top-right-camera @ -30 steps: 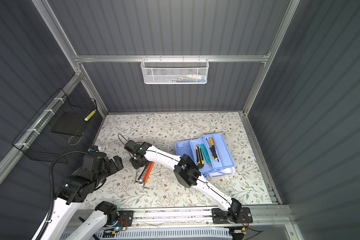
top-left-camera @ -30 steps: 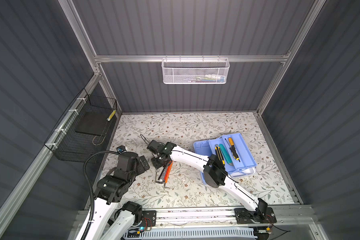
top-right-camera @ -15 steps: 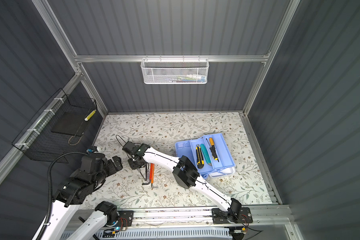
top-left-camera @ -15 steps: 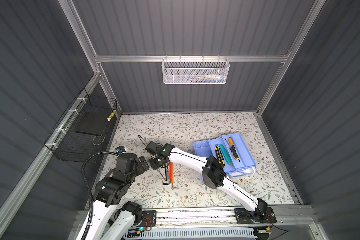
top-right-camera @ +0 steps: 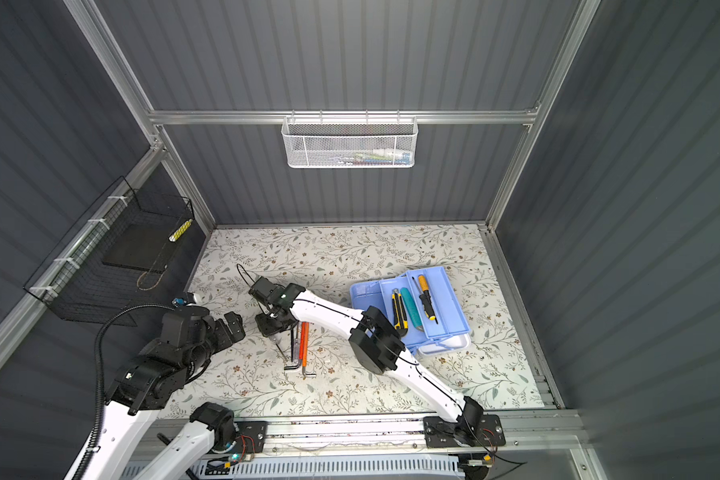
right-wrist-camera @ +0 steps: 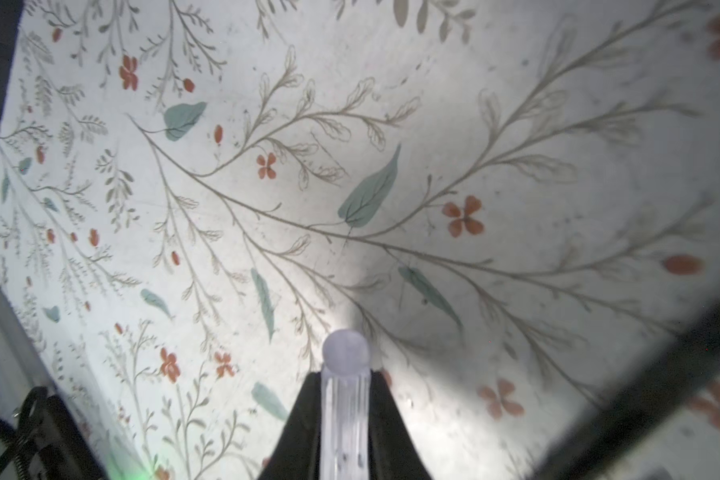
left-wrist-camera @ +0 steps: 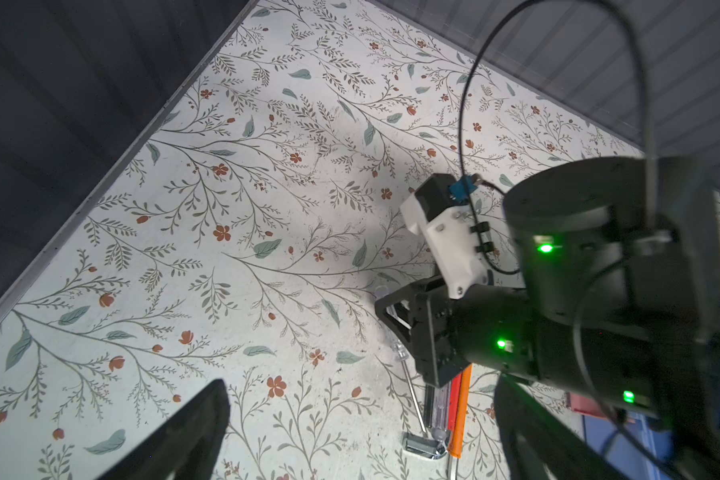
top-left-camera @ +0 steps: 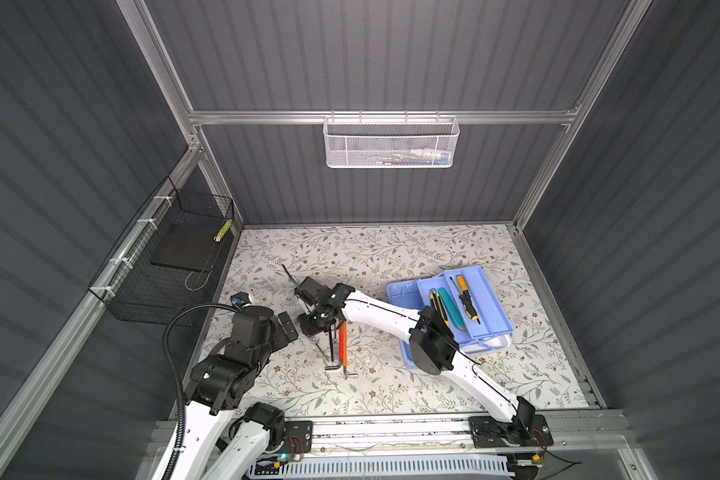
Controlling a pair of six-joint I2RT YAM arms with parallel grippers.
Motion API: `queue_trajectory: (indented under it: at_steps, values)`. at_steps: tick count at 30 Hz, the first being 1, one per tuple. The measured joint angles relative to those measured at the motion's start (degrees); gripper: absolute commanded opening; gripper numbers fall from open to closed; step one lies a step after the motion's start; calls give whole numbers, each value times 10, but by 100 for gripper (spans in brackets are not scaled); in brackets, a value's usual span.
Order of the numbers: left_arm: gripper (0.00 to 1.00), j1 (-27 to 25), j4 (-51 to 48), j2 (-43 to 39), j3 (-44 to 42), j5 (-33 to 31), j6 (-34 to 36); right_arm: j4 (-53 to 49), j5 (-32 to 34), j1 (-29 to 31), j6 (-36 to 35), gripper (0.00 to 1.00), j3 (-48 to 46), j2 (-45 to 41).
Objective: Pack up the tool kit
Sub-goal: 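Lift the clear-handled screwdriver and carry it over the blue tray, then lower the clear screwdriver into the tray compartment and open the right gripper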
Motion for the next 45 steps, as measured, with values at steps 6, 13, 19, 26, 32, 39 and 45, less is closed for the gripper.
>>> queue_trajectory:
  at_steps: [6,13,19,26,32,39,45]
  values:
    - [99,0,11,3,0,7,9,44,-15,-29,-20,0,-117,-158]
    - [99,0,87,33,-23,74,37,75,-11,-108,-58,0,-283,-333]
    - [99,0,163,79,-60,120,45,66,13,-196,-82,0,-452,-483]
    - [100,0,215,110,-79,132,54,18,98,-283,-112,0,-535,-605]
    - [99,0,232,124,-86,131,56,-23,170,-356,-138,0,-556,-633]
    - [100,0,236,123,-94,123,58,-54,301,-410,-176,0,-565,-622]
    - [99,0,236,115,-103,108,60,-50,356,-450,-205,0,-576,-581]
